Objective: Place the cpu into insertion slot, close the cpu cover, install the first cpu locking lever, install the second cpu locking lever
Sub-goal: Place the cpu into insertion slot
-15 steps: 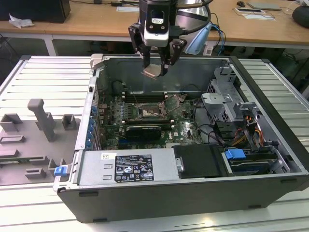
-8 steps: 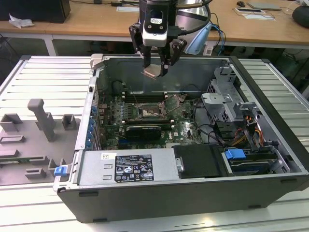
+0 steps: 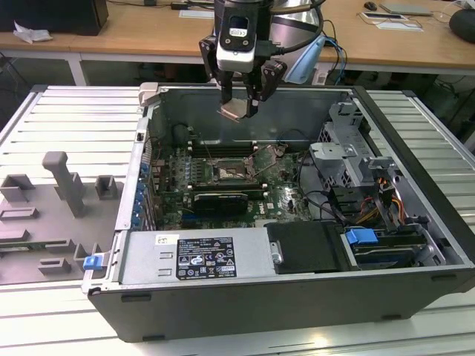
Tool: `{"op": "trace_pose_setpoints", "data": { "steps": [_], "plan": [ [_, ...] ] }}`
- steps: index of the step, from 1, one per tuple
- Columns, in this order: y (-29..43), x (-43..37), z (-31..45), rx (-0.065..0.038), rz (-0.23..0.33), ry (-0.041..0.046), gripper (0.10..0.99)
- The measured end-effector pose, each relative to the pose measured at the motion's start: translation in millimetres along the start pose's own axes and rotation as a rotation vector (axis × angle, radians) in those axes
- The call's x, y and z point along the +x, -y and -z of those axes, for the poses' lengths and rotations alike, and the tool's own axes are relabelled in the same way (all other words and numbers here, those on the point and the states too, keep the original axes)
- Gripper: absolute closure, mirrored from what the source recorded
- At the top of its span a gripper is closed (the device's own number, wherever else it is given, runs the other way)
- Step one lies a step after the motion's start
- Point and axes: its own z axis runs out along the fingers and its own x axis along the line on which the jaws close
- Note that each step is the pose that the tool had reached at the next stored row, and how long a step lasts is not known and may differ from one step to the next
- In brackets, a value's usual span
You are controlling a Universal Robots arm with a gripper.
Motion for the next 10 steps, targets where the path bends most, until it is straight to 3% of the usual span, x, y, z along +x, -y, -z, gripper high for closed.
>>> {"op": "trace_pose_setpoints", "data": {
  "steps": [10],
  "plan": [
    [0.2, 0.0, -1.5, 0.000, -0.002, 0.0002, 0.545]
  ]
}}
